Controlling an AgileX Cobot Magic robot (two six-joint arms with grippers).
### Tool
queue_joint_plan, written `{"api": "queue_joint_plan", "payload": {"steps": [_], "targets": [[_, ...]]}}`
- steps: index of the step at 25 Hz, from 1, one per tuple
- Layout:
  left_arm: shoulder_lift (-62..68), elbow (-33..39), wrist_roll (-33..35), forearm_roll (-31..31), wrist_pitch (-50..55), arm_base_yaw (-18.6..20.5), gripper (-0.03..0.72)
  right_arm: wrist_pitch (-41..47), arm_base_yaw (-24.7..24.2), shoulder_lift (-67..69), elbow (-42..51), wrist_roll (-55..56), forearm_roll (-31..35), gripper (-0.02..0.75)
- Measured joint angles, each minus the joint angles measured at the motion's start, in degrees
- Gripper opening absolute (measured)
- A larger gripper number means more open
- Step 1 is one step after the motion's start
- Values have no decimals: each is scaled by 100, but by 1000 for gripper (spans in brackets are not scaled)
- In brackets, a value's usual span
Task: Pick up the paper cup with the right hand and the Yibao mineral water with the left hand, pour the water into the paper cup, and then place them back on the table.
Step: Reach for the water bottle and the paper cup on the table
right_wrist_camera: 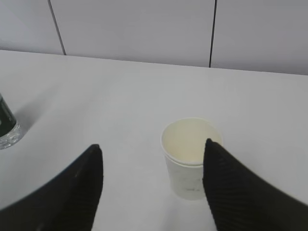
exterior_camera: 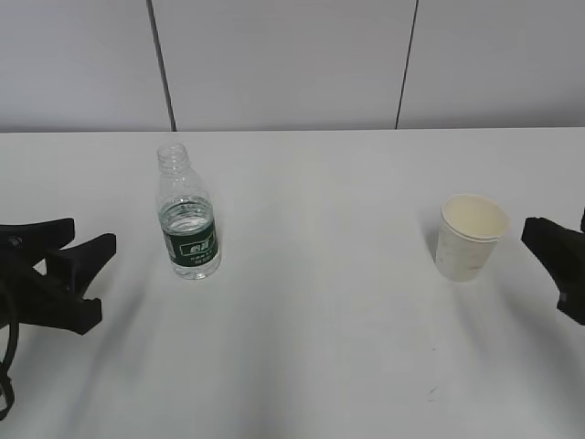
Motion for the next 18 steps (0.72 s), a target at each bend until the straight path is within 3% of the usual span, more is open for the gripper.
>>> {"api": "queue_joint_plan", "payload": {"steps": [5,7,15,18], "targets": [[626,-12,-112,0,-951,0,515,-1144,0,441,407,-178,571,513],[906,-31,-128,0,-1088,0,557,-1619,0,749,529,-192,672,513],[1645,-59,-135,222,-1114,0,582,-3810,0,2762,667,-205,762,513],[1701,-59,-129,222,-1114,0,582,-4000,0,3671,582,-205,775,513]]}}
